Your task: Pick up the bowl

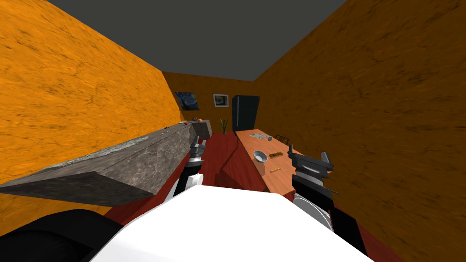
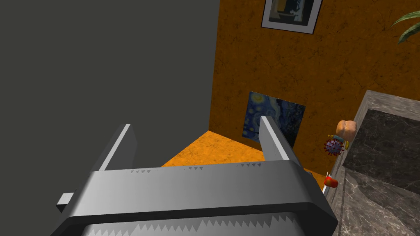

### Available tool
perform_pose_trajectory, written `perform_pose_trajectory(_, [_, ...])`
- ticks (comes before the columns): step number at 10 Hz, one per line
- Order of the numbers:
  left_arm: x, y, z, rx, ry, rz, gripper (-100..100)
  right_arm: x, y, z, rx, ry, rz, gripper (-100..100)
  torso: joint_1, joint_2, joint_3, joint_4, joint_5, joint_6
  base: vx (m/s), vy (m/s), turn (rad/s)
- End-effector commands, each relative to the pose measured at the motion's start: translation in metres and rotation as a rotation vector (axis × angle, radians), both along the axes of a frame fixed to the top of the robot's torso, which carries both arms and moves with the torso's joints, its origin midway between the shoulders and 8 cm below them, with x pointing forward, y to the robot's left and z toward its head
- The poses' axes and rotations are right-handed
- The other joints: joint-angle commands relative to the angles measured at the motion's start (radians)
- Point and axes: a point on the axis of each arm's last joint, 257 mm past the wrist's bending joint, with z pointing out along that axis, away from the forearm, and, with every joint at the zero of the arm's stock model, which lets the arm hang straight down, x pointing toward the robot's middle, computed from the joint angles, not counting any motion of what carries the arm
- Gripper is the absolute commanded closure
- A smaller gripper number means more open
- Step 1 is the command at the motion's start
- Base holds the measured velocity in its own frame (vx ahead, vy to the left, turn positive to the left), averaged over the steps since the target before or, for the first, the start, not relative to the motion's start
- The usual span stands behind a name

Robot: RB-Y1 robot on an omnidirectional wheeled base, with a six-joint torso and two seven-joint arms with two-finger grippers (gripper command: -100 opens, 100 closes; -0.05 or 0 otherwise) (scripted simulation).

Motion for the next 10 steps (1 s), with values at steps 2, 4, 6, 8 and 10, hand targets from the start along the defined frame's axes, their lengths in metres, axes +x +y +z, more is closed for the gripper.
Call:
perform_pose_trajectory(2, [0.000, 0.000, 0.000, 0.000, 0.000, 0.000, 0, -0.004, -0.010, -0.011, 0.099, -0.018, 0.013, -100, 0.000, 0.000, 0.000, 0.000, 0.000, 0.000, 0.009, 0.003, 0.056])
perform_pose_trajectory(4, [0.000, 0.000, 0.000, 0.000, 0.000, 0.000, 0, -0.003, -0.014, -0.016, 0.142, -0.023, 0.021, -100, 0.000, 0.000, 0.000, 0.000, 0.000, 0.000, 0.000, 0.000, 0.000])
perform_pose_trajectory(6, [0.000, 0.000, 0.000, 0.000, 0.000, 0.000, 0, -0.008, -0.023, -0.027, 0.227, -0.040, 0.028, -100, 0.000, 0.000, 0.000, 0.000, 0.000, 0.000, 0.012, 0.004, 0.055])
perform_pose_trajectory(8, [0.000, 0.000, 0.000, 0.000, 0.000, 0.000, 0, -0.007, -0.026, -0.033, 0.274, -0.045, 0.036, -100, 0.000, -0.001, 0.000, 0.000, 0.000, 0.000, 0.004, 0.000, -0.002])
perform_pose_trajectory(10, [0.000, 0.000, 0.000, 0.000, 0.000, 0.000, 0, -0.011, -0.035, -0.044, 0.358, -0.062, 0.040, -100, 0.000, -0.001, 0.000, 0.000, 0.000, 0.000, 0.017, 0.004, 0.056])
